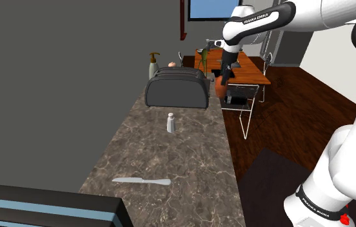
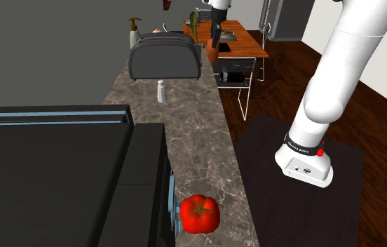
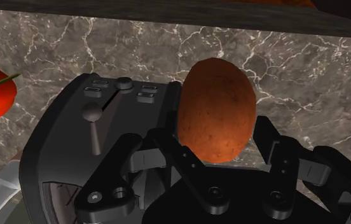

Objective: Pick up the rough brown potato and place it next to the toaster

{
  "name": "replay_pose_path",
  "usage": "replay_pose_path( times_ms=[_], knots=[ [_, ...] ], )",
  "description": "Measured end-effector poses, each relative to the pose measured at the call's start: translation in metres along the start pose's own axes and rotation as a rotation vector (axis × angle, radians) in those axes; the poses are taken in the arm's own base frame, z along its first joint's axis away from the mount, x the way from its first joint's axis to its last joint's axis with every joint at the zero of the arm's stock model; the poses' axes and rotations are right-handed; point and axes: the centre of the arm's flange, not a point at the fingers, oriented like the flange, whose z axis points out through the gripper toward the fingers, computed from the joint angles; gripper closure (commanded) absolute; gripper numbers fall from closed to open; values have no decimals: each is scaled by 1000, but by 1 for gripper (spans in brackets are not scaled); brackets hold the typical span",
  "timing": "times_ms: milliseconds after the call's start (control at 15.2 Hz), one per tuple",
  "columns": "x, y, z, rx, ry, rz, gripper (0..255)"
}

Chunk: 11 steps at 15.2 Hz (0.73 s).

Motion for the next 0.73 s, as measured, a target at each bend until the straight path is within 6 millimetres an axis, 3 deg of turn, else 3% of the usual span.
replay_pose_path(
  times_ms=[726],
  knots=[
    [-9, -5, 60, 0, 0, 0, 255]
  ],
)
